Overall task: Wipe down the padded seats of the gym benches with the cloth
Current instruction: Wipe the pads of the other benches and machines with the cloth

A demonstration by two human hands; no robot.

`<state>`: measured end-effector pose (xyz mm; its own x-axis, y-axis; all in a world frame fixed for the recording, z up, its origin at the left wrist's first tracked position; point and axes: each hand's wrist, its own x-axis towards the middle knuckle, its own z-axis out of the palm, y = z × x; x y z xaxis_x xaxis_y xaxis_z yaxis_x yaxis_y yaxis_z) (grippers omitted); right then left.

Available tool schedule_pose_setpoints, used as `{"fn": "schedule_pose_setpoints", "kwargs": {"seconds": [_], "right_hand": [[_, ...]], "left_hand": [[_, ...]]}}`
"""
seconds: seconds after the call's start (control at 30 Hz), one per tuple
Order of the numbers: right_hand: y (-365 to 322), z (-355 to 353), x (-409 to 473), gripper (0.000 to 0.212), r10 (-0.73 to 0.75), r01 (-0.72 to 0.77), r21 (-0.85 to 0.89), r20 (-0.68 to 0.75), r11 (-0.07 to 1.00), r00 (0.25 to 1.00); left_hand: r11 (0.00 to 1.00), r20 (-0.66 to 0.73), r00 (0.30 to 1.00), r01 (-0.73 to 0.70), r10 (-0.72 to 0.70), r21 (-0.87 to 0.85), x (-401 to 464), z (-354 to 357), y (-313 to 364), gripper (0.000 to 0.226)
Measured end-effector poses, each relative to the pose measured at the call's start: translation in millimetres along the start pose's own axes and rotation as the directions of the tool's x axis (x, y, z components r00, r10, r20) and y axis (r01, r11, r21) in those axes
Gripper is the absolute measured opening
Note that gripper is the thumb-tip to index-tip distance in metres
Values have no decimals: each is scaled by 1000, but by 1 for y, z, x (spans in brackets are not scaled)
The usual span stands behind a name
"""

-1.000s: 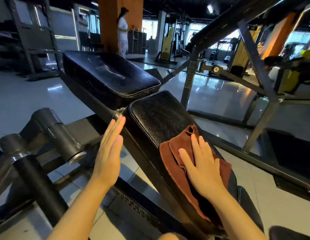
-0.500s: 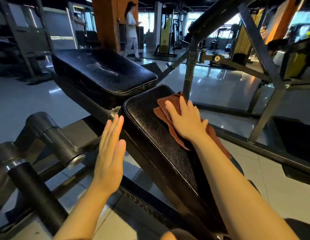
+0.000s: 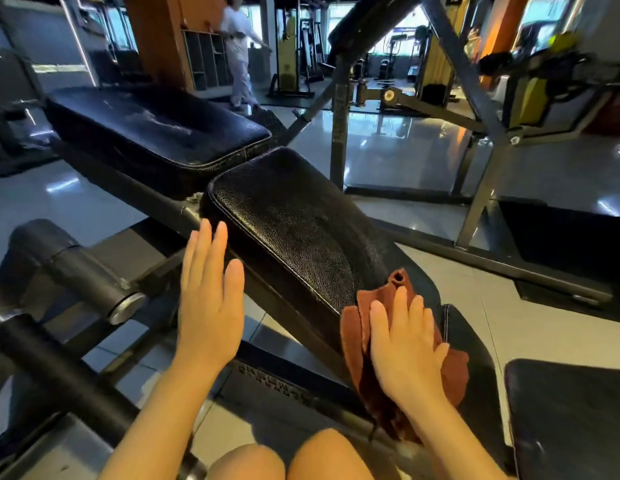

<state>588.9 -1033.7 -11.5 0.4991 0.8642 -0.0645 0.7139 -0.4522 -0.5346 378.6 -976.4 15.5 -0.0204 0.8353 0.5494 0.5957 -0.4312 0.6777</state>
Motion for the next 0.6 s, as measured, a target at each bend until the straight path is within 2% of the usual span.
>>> {"fn": "schedule_pose_setpoints", "kwargs": {"seconds": [0.07,0.17,0.27,0.37,0.47,0.6], "right_hand": [[-3,7,-27,73,-57,55,-40,-32,998,998],[-6,16,-56,85,-251,240,-112,-93,964,964],[3,10,-40,86,-428,412,-152,-100,899,898],[12,-1,-5,88,-574,567,-96,-83,818,815],[20,0,7,96,-611,605,-81,-84,792,788],[41,13,-5,91,-583,579,-75,-151,812,798]], "left_hand": [[996,50,996,-79,77,37,-16,-2,5,57],[961,130,974,-207,185,184,-42,-9,1,60],[903,153,968,-241,198,355,-64,-23,-9,60],[833,109,973,-231,204,503,-80,-38,-18,57],[750,78,962,-252,260,611,-93,-42,-25,54],[764,-2,967,-200,255,614,-101,-38,-27,51]]}}
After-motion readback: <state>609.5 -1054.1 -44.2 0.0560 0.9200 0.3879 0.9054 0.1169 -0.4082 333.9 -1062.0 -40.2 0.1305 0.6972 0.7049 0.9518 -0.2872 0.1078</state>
